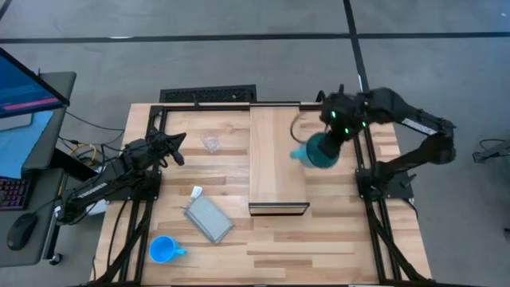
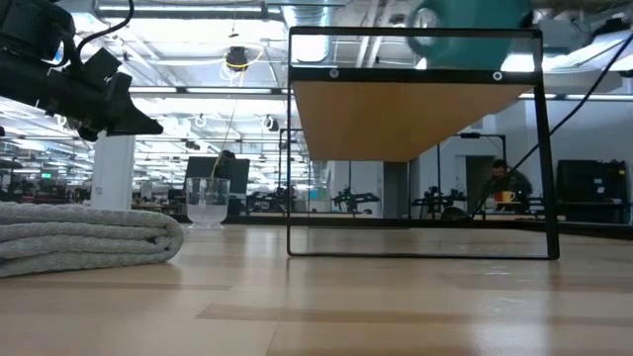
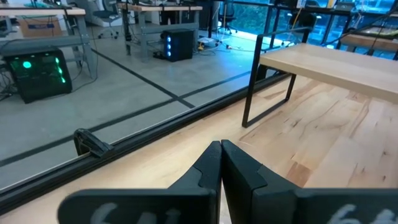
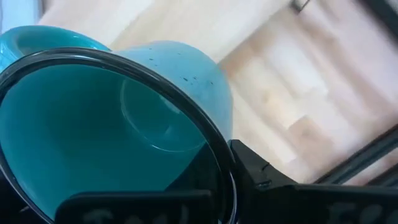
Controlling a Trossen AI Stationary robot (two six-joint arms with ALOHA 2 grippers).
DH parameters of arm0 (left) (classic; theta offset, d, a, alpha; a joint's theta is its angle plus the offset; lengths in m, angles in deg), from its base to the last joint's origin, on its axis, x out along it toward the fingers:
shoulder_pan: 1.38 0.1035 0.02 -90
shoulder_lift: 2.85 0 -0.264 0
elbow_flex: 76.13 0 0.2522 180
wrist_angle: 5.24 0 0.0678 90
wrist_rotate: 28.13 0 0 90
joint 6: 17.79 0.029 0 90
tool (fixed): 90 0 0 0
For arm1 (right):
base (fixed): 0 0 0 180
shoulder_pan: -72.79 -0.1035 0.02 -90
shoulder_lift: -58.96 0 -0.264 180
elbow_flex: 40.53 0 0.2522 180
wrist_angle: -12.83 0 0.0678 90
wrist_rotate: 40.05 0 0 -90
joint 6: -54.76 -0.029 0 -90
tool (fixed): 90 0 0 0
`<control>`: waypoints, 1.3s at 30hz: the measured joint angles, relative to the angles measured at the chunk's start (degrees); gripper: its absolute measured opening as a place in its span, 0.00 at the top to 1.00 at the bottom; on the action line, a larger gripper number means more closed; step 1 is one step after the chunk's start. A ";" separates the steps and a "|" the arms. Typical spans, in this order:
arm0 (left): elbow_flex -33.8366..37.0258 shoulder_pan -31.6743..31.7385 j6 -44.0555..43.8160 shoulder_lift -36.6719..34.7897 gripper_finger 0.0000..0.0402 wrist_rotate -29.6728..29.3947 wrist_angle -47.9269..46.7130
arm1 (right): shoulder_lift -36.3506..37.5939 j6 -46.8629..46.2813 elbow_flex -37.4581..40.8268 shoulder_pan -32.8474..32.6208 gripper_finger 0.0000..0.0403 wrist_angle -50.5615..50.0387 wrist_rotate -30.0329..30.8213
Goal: Stack small to large cups/mugs on shelf
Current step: Put the blue mug on the shelf
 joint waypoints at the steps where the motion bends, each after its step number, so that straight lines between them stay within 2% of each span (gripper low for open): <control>1: 0.01 -0.01 0.00 0.00 1.00 0.00 0.00 | -1.41 1.24 -1.67 1.21 0.92 0.19 0.05; 11: -0.01 -0.02 0.00 0.00 1.00 0.04 0.00 | -16.06 13.55 -17.47 10.98 0.92 0.35 -0.56; 19: -0.01 -0.02 0.00 0.00 1.00 0.07 0.00 | -25.60 13.23 -26.46 14.51 0.92 0.36 -3.03; 28: 0.01 -0.02 0.00 0.00 1.00 0.17 0.00 | -30.58 10.30 -28.13 15.40 0.92 0.41 -7.87; 39: -0.01 0.00 0.01 0.00 1.00 0.22 0.00 | -32.89 10.26 -27.64 18.16 0.92 0.32 -6.15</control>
